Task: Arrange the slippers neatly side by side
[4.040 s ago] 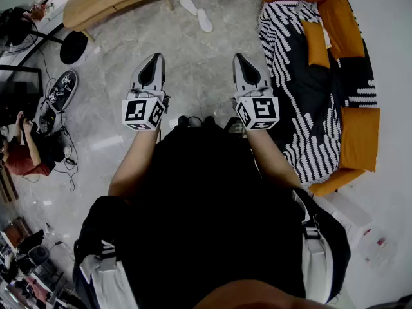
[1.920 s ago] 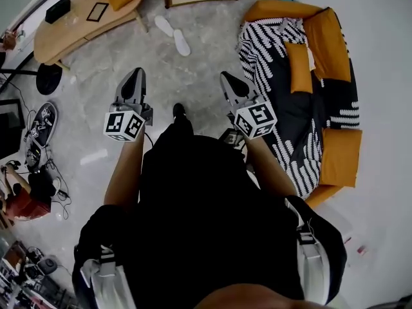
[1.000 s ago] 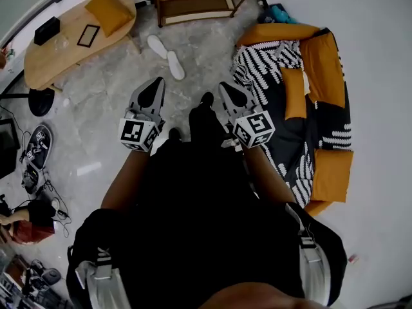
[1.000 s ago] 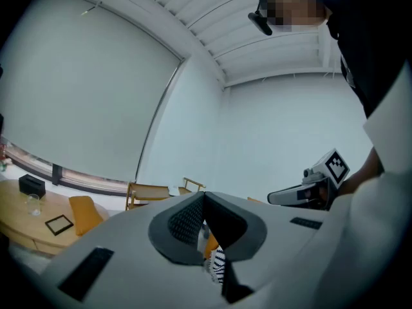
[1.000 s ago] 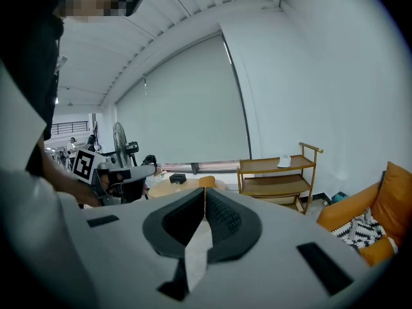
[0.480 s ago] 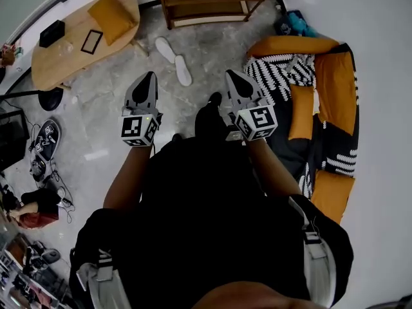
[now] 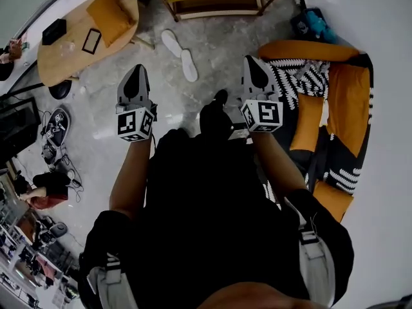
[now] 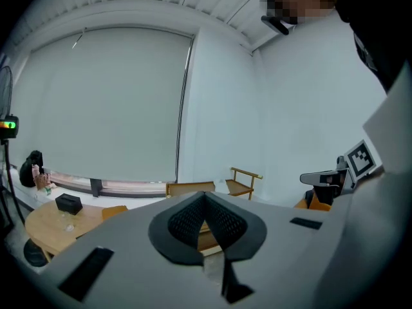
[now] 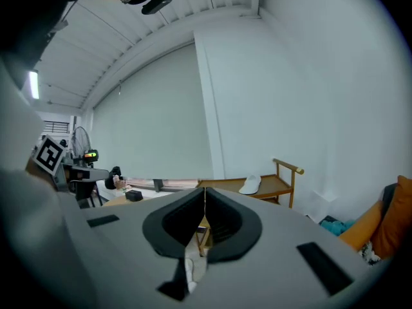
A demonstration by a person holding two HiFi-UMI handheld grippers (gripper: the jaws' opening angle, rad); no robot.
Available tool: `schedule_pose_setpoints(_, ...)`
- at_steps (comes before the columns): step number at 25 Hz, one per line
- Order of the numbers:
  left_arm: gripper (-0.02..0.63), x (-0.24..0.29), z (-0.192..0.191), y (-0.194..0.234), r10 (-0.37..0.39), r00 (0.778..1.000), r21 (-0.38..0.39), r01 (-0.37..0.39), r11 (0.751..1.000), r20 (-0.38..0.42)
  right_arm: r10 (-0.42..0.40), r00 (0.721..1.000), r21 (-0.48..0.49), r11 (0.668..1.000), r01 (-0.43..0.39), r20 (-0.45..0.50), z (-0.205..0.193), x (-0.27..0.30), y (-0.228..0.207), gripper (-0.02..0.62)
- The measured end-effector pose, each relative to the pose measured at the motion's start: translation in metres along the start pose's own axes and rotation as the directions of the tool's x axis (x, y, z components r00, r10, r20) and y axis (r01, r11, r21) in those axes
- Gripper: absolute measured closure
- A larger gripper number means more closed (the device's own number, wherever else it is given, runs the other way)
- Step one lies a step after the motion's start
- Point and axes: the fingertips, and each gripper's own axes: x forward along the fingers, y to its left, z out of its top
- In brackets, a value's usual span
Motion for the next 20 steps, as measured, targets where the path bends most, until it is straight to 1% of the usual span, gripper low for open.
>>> schedule_pose_setpoints(3, 0.592, 0.019, -0.006, 0.006, 0.019, 1.000, 0.011, -0.018, 1.000, -0.020, -0.062, 0.998, 0.034, 0.997, 0.062, 0.001, -0.016, 0.017, -0.035, 0.563)
schedule_pose_setpoints(5, 0.592, 0.034, -0.014, 0.012, 0.025, 0.999, 0.020, -0.024, 0.999, -0.048, -0.080, 0.997, 0.048, 0.996, 0.081, -0.020, -0.033, 0.032, -0.051, 0.563)
schedule_pose_setpoints(7, 0.592, 0.048, -0.024, 0.015, 0.024, 0.997, 0.032, -0.022, 0.999, -0.070, -0.074, 0.997, 0.047, 0.996, 0.075, -0.032, -0.050, 0.045, -0.062, 0.563)
schedule_pose_setpoints(9, 0.592, 0.061, -0.037, 0.021, 0.017, 0.996, 0.042, -0.013, 0.999, -0.084, -0.045, 0.999, 0.059, 0.997, 0.047, -0.028, -0.067, 0.060, -0.064, 0.563)
schedule_pose_setpoints(11, 0.592, 0.075, -0.058, 0.032, -0.003, 0.995, 0.051, 0.008, 0.999, -0.103, -0.008, 1.000, 0.069, 0.998, 0.010, -0.024, -0.088, 0.081, -0.058, 0.563)
schedule_pose_setpoints(13, 0.592, 0.090, -0.088, 0.040, -0.034, 0.990, 0.041, 0.040, 0.998, -0.138, 0.030, 0.998, 0.047, 0.999, -0.028, -0.047, -0.113, 0.099, -0.046, 0.563)
schedule_pose_setpoints(14, 0.592, 0.097, -0.105, 0.045, -0.050, 0.986, 0.030, 0.055, 0.998, -0.158, 0.054, 0.996, 0.023, 0.998, -0.053, -0.064, -0.126, 0.108, -0.038, 0.563)
schedule_pose_setpoints(16, 0.592, 0.112, -0.138, 0.058, -0.076, 0.980, 0.023, 0.081, 0.996, -0.185, 0.120, 0.988, -0.056, 0.990, -0.126, -0.097, -0.153, 0.134, -0.015, 0.563)
schedule_pose_setpoints(17, 0.592, 0.119, -0.155, 0.066, -0.091, 0.977, 0.030, 0.098, 0.995, -0.193, 0.161, 0.980, -0.110, 0.979, -0.174, -0.118, -0.169, 0.149, 0.000, 0.563)
schedule_pose_setpoints(18, 0.592, 0.127, -0.173, 0.073, -0.107, 0.974, 0.036, 0.117, 0.993, -0.200, 0.204, 0.967, -0.166, 0.959, -0.228, -0.150, -0.186, 0.163, 0.015, 0.563)
schedule_pose_setpoints(20, 0.592, 0.138, -0.209, 0.082, -0.141, 0.967, 0.026, 0.150, 0.988, -0.213, 0.280, 0.926, -0.258, 0.903, -0.344, -0.253, -0.229, 0.181, 0.041, 0.563)
